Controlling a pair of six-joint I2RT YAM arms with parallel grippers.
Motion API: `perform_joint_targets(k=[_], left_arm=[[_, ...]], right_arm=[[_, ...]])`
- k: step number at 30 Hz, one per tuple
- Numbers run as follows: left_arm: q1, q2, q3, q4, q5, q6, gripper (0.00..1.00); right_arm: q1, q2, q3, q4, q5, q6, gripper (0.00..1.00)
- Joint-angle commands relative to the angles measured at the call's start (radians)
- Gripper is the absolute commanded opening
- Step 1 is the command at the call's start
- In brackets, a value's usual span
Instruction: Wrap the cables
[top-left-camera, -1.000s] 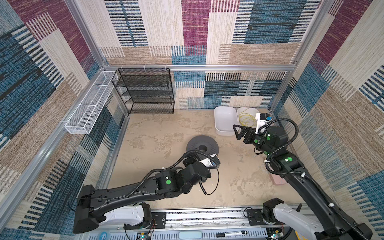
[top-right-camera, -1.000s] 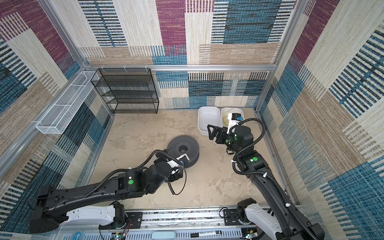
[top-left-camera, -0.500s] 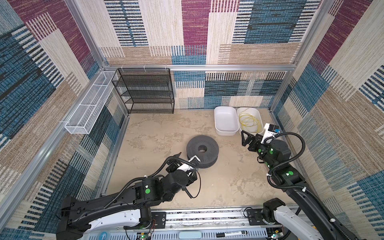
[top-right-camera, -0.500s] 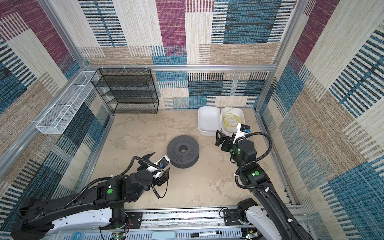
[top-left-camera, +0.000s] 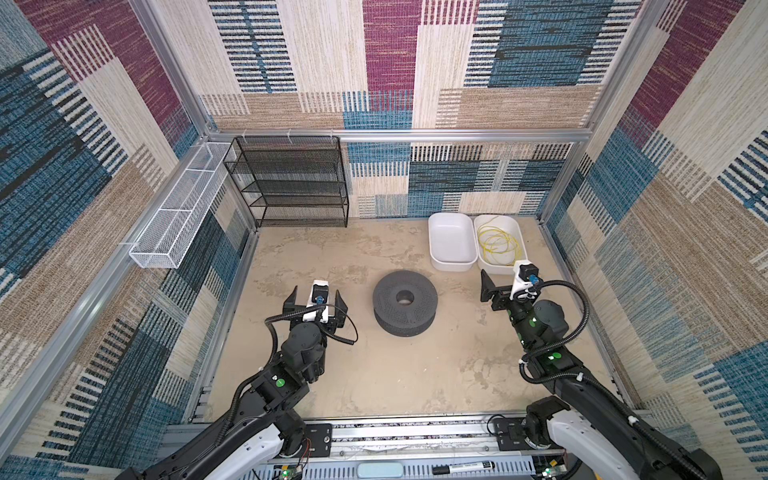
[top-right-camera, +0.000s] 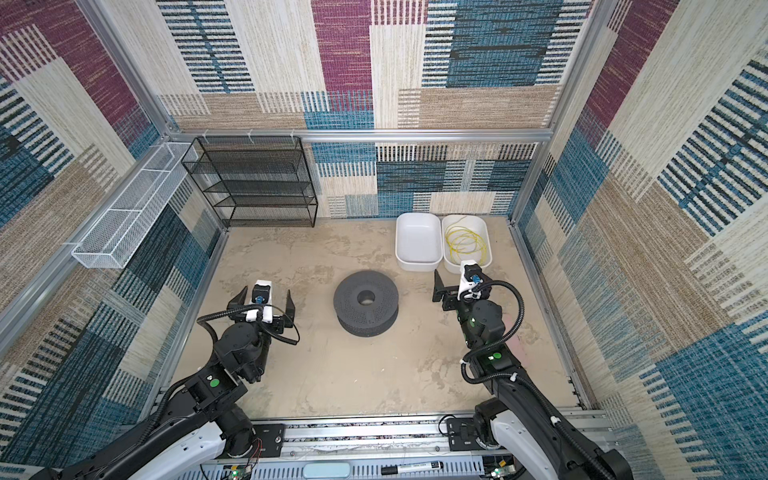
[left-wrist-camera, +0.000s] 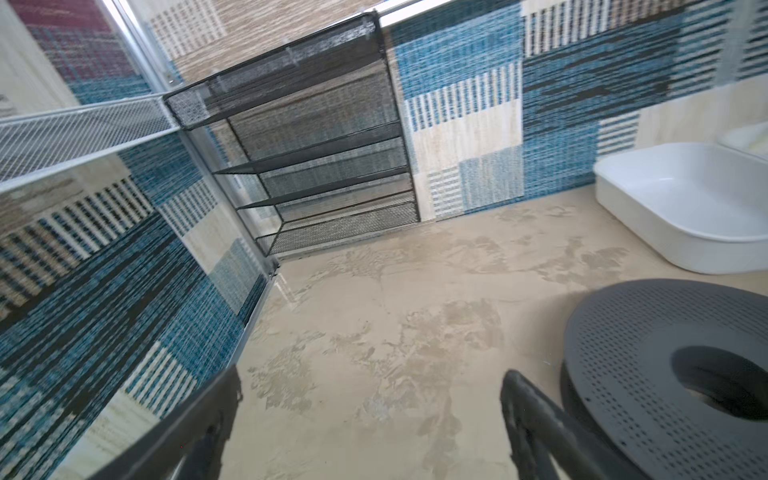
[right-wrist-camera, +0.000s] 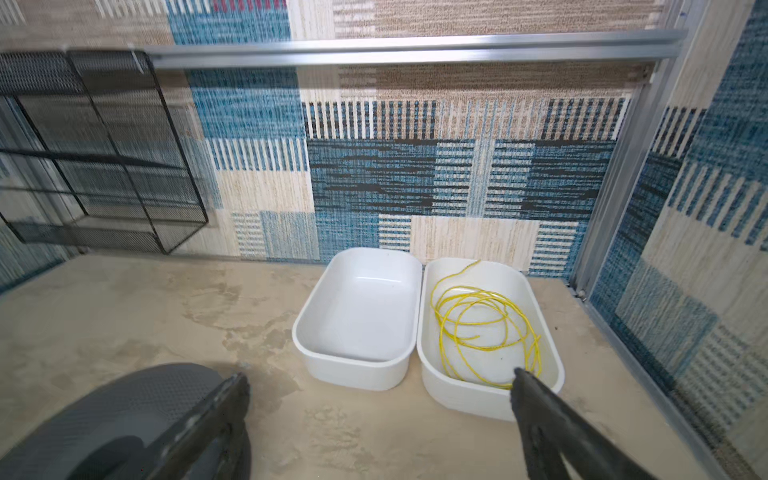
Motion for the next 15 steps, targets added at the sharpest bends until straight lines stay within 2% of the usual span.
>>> perform_joint_targets(k=[1,6,10,15], left_arm=[[0.089,0.039,-0.06,0.2,0.053,-0.002,0.99],[0.268,0.128,-0.201,0.454,0.183,-0.041,0.99],[0.373,0.296,-0.255,0.592,0.212,-0.052,0.99],[0.484,0.511,-0.248,0.721,0.39,-0.1,0.99]], right_arm=[[-0.027,0.065,-0.055,0.237,0.02,-0.166,0.99],[-0.1,0.245,-0.132,0.421,-0.06,-0.106,0.99],[-0.141,0.349,-0.231,0.677,-0.079,-0.028,0.99],[-0.163,0.464,-0.249,0.798,-0.092,-0.031,0.99]])
